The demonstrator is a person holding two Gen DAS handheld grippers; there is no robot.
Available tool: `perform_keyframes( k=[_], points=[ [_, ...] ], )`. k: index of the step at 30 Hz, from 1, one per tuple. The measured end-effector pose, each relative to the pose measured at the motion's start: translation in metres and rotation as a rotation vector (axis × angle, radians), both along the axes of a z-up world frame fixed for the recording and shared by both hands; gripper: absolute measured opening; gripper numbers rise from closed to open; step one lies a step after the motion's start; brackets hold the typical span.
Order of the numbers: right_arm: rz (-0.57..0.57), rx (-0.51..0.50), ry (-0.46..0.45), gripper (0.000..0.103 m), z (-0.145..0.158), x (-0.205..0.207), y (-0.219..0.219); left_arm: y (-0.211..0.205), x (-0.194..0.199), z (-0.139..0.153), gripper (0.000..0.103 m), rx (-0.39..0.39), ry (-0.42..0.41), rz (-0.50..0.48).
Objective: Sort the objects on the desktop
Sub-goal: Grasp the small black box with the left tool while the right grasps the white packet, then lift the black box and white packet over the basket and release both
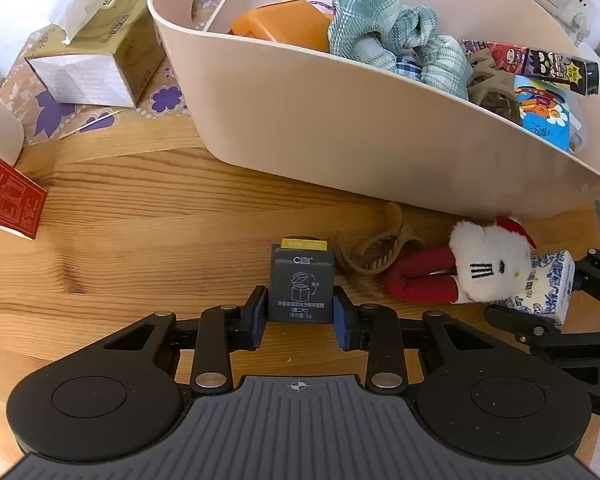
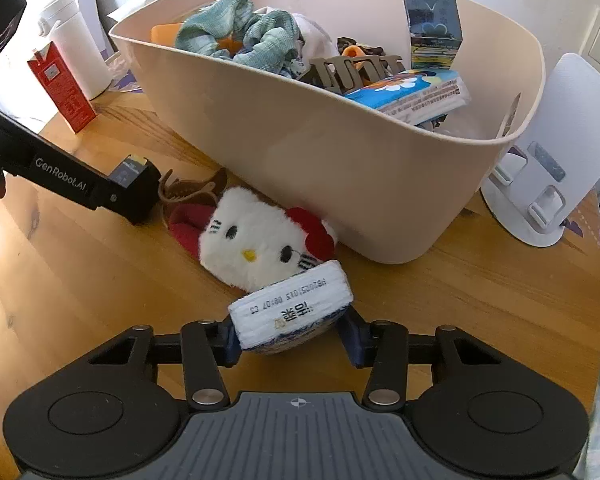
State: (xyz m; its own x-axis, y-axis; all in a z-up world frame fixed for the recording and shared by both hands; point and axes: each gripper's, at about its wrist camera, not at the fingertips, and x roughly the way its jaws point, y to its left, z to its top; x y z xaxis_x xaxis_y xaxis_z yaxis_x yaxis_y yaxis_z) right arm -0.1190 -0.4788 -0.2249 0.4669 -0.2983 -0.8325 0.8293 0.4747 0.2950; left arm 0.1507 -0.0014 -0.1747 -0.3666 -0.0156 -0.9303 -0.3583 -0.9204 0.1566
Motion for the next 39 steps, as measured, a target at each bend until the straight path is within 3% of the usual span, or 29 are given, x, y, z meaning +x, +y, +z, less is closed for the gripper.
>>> perform_keyframes(
  k=[20, 28, 39],
  points=[
    [-0.044, -0.052, -0.009, 0.044, 0.028, -0.021, 0.030, -0.018, 0.037, 0.020, 0.032, -0.020, 0.076, -0.042],
    [-0.098, -0.101, -0.024, 0.044, 0.050, -0.046, 0.035, -0.013, 0.052, 0.050, 0.032, -0.002, 0.132, -0.075],
    [-0.190, -0.203, -0.024, 0.044, 0.084, -0.085, 0.017, -0.006, 0.041, 0.105, 0.032, 0.022, 0.264, -0.108]
  ],
)
